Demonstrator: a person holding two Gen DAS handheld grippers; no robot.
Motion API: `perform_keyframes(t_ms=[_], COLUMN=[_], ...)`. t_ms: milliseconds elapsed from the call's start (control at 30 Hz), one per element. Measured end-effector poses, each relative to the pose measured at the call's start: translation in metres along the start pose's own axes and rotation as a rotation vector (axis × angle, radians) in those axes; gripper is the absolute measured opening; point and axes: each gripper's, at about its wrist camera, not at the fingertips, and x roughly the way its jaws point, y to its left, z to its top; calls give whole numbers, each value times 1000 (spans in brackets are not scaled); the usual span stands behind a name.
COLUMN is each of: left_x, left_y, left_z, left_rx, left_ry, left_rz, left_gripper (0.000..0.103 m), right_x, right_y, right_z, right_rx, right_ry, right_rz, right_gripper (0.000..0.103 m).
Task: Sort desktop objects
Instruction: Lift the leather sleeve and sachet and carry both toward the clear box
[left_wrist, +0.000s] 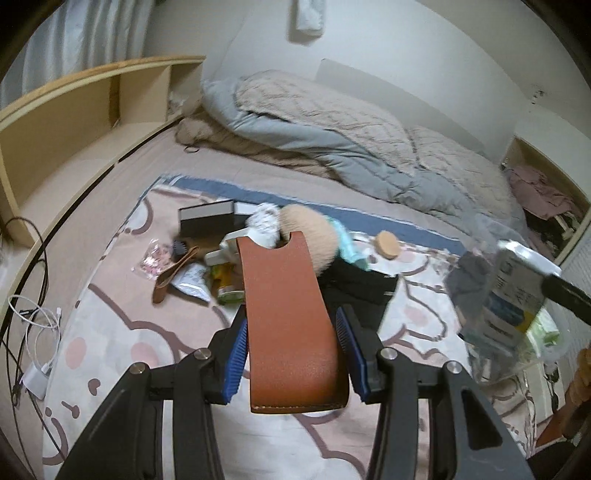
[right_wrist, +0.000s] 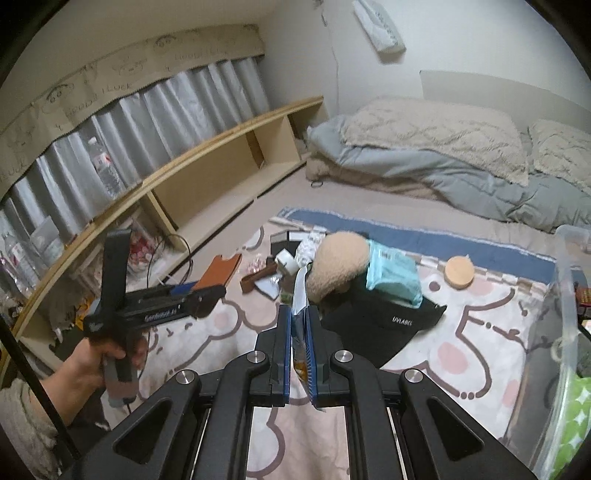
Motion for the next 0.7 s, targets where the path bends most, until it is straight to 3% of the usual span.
perform_keyframes(t_ms=[367,700], left_x=[-34,-37], left_y=[-80,-175], left_z=[13,18], left_rx=[91,205], left_ry=[-56,-62], left_rz=[-118,-237], left_gripper=[46,46], right_x=[-55,-116], right_y=[-18,-74], right_z=[9,10], right_rx=[48,127], right_ry=[-133,-247], right_rz=[-24,-107], right_gripper=[8,8])
